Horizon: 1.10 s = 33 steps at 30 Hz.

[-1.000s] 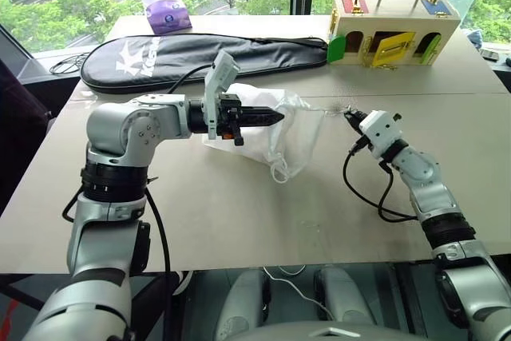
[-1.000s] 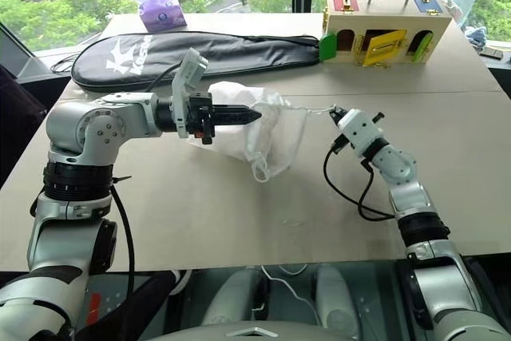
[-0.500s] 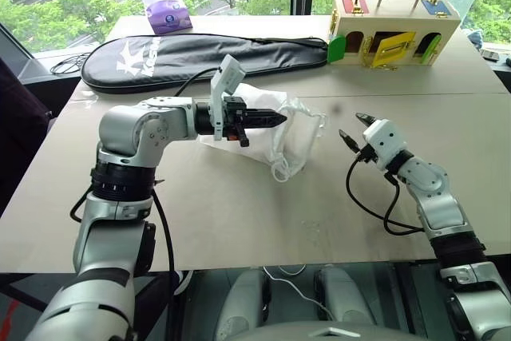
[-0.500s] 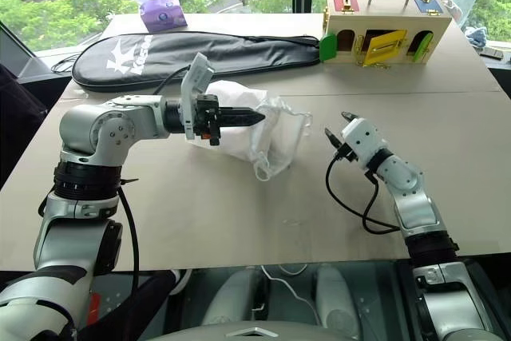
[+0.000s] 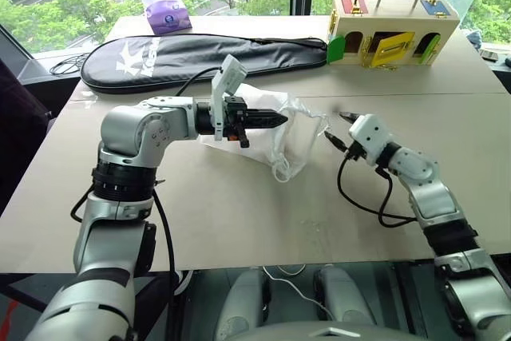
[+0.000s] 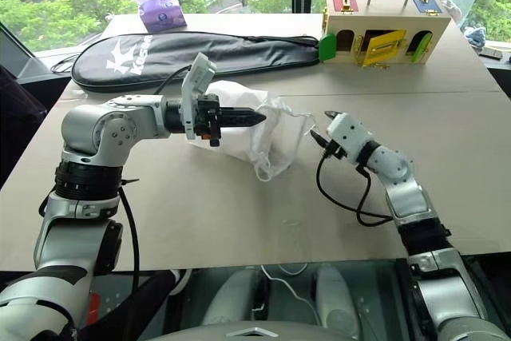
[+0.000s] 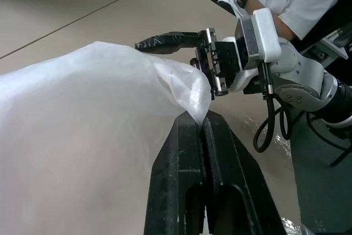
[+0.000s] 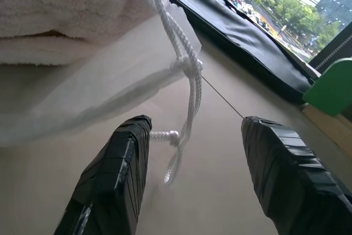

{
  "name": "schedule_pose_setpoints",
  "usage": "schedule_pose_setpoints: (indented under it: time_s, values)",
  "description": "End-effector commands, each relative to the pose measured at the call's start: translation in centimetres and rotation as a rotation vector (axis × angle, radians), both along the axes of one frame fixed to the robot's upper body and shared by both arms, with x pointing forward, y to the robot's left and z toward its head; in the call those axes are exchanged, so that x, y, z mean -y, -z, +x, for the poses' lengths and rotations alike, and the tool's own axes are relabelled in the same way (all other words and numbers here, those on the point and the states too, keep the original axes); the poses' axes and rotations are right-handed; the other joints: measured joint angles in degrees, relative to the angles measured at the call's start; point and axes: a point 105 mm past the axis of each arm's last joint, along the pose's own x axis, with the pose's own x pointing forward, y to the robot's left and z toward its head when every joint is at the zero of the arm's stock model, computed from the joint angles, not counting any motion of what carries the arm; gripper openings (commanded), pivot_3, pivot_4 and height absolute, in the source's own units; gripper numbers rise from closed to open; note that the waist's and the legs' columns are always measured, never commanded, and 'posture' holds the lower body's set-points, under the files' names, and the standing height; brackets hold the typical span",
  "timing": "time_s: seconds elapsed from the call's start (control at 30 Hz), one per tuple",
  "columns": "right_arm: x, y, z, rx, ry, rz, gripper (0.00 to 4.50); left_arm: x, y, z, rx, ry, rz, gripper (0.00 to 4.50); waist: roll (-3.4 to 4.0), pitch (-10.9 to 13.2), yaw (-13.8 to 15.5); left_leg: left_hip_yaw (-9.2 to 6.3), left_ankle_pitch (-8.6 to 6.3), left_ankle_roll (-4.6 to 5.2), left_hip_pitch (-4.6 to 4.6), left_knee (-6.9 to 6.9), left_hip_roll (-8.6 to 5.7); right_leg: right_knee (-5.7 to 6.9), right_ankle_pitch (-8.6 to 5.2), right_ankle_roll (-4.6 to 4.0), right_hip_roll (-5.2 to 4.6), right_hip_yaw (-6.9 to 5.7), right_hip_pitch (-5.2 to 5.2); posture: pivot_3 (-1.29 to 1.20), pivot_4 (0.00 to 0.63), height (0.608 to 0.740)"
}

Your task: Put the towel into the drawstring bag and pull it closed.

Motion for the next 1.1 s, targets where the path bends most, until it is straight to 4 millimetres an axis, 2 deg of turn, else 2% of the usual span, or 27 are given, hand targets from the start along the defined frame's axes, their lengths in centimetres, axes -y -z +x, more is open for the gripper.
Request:
schedule_pose_setpoints:
  time_s: [0.03,0.3,0.43,0.53,0.67,0.77,0.87,0.9,1.0,1.07,1.1]
  values:
    - [-0.1,-1.0,0.9,0.019,0.015,0.039,2.81,0.0,-0.9,-0.2,0.044,0.015,0.002,0.0,0.0,0.0,0.0,0.0,0.0,0.0,0.0,0.0,0.0,0.0,0.0,0.0,0.0,0.0,0.0,0.0,0.15,0.74]
    - [0.2,0.1,2.0,-0.027,0.071,0.097,2.81,-0.2,-0.9,-0.3,0.043,0.008,0.002,0.0,0.0,0.0,0.1,-0.03,0.01,-0.01,-0.02,0.0,-0.01,-0.01,0.0,0.0,-0.01,-0.03,-0.01,0.0,0.15,0.74]
    - [-0.2,-0.8,2.3,-0.008,0.063,0.144,2.81,-0.2,-0.7,-0.3,0.039,0.009,0.006,0.0,0.0,0.0,-0.1,-0.03,0.01,-0.01,-0.02,0.0,-0.01,-0.01,0.0,0.0,-0.01,-0.02,-0.01,0.0,0.15,0.74]
    - [-0.4,-1.4,2.5,0.009,0.06,0.174,2.01,-0.1,-0.5,-0.2,0.038,0.007,0.012,0.0,0.0,0.0,-0.1,-0.03,0.01,-0.02,0.0,0.0,0.0,0.01,0.0,0.0,0.01,-0.01,-0.01,0.0,0.15,0.74]
    - [-0.3,-1.6,2.4,0.014,0.056,0.196,0.07,0.1,-0.6,-0.2,0.032,0.006,0.01,0.0,0.0,0.0,-0.1,-0.03,0.01,-0.02,-0.01,0.0,0.0,0.0,0.0,0.0,0.0,-0.02,0.0,0.0,0.15,0.74]
    - [0.2,-1.1,2.2,0.007,0.071,0.188,0.07,0.0,-0.6,0.2,0.031,-0.015,-0.003,0.0,0.0,0.0,0.0,-0.03,0.01,-0.02,-0.01,0.0,-0.01,0.0,0.0,0.0,-0.02,-0.02,0.0,0.0,0.15,0.74]
    - [0.8,-0.9,2.2,0.004,0.103,0.191,0.07,-0.3,-2.2,0.7,0.088,-0.029,-0.091,0.0,0.0,0.0,0.0,-0.04,0.01,-0.02,-0.01,0.0,-0.01,0.01,0.0,0.0,-0.01,-0.03,0.0,0.0,0.15,0.74]
    - [1.2,-1.0,2.3,0.006,0.126,0.195,0.0,-0.5,-2.6,1.1,0.122,-0.053,-0.095,0.56,0.0,0.0,0.0,-0.03,0.01,-0.02,-0.01,0.0,-0.01,0.02,0.0,0.0,-0.01,-0.03,-0.01,0.0,0.15,0.74]
    - [2.8,-1.7,2.9,0.024,0.219,0.249,0.0,-1.4,-3.2,3.4,0.209,-0.192,-0.086,1.8,0.0,0.0,0.0,-0.03,0.01,-0.02,-0.01,0.0,-0.01,0.02,0.01,-0.01,-0.02,-0.02,-0.01,0.0,0.15,0.74]
    - [4.3,-2.6,3.3,0.053,0.298,0.311,0.0,-1.2,-3.6,3.3,0.251,-0.186,-0.096,2.64,0.0,0.0,0.0,-0.03,0.01,-0.03,0.0,0.0,-0.02,0.03,0.01,-0.01,-0.02,-0.01,-0.01,0.0,0.15,0.74]
    - [5.0,-3.1,3.4,0.064,0.333,0.344,0.0,-0.7,-3.6,2.4,0.257,-0.128,-0.109,2.98,0.0,0.0,0.0,-0.02,0.01,-0.03,0.0,0.0,-0.02,0.03,0.01,-0.01,-0.03,-0.01,-0.01,0.0,0.15,0.74]
